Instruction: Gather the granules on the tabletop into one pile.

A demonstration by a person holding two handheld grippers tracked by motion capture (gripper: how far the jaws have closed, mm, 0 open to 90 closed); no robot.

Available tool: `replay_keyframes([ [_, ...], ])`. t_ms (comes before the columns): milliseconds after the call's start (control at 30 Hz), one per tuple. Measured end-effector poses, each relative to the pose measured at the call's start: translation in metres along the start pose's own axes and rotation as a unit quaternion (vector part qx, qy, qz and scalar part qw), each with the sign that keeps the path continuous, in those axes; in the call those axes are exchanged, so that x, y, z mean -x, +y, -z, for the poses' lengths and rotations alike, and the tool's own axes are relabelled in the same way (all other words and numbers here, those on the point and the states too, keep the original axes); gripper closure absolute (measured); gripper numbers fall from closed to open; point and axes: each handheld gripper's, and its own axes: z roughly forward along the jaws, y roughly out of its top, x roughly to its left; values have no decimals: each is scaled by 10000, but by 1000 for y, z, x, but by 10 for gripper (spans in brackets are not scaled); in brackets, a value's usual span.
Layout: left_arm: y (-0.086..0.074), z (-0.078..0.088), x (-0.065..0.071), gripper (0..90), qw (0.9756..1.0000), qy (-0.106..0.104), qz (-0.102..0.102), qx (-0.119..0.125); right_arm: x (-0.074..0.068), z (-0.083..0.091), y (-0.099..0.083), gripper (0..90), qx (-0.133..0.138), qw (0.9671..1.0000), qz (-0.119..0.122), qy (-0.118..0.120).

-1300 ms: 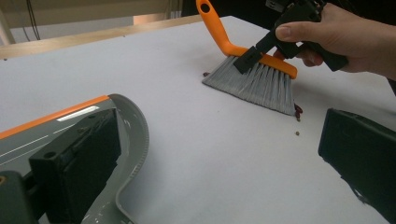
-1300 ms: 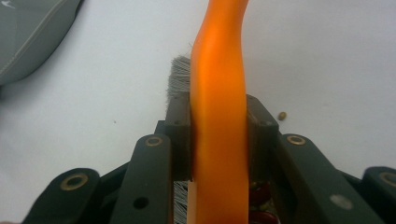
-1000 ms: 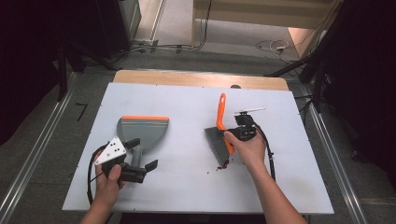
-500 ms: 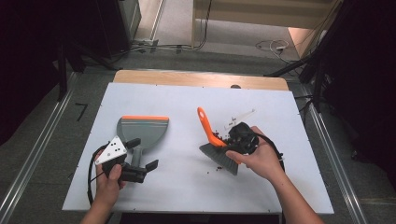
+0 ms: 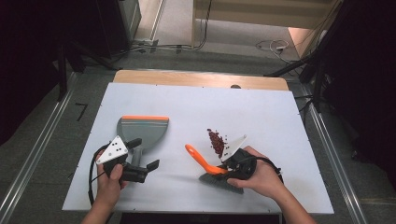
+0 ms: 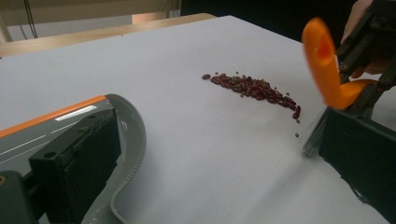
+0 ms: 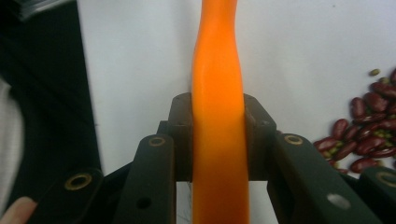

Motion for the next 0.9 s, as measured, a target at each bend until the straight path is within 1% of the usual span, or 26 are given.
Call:
replay_keyframes([
  [33, 0, 0, 0, 0, 10000, 2, 1, -3, 4, 0, 0, 685, 51, 10000, -28, 35],
  [67, 0, 0, 0, 0, 10000, 6, 0, -7, 6, -2, 0, 683, 29, 10000, -44, -32],
  [100, 0, 0, -1, 0, 10000, 14, -6, -25, 9, -2, 0, 682, 61, 10000, -20, -41],
  [133, 0, 0, -1, 0, 10000, 10, -12, -21, 11, -3, -1, 682, 86, 10000, 24, 30],
  [167, 0, 0, -1, 0, 10000, 8, -9, -18, 13, -4, 0, 680, 100, 9999, 87, 17],
  [200, -1, 0, -1, 0, 10000, 14, 6, -17, 13, -4, 0, 679, 59, 9999, 95, -36],
  [233, -1, 0, -2, 0, 10000, 12, 14, -17, 14, -4, 0, 678, 46, 9998, 181, -76],
  [300, -1, -1, -2, 0, 10000, 7, 7, -23, 18, -5, 1, 676, -42, 9999, 90, -109],
  [433, -1, -1, -1, 0, 10000, 3, -14, -36, 30, -7, -1, 672, 35, 10000, 82, 26],
  [467, -1, -1, -1, 0, 10000, 4, -15, -35, 34, -8, -2, 671, 79, 9998, 176, 58],
  [533, 0, -1, -1, 0, 10000, 10, -7, -32, 40, -9, -1, 670, 119, 9996, 249, 60],
  [567, -1, -1, -1, 0, 10000, 16, -11, -35, 41, -9, -1, 669, 147, 9997, 211, 20],
  [633, -1, -1, -1, 0, 10000, 19, -13, -50, 46, -8, 0, 669, 145, 9996, 247, -2],
  [767, -1, -3, -1, 0, 10000, -9, -7, -59, 55, -6, 4, 669, 149, 9994, 268, -181],
  [833, -1, -3, -1, 0, 10000, -1, -21, -86, 59, -7, 6, 669, 132, 9994, 293, -149],
  [867, -1, -3, -1, 0, 10000, -9, -19, -75, 61, -7, 7, 669, 113, 9994, 247, -197],
  [900, -1, -3, -1, 0, 10000, -16, -17, -68, 64, -8, 8, 669, 133, 9993, 291, -179],
])
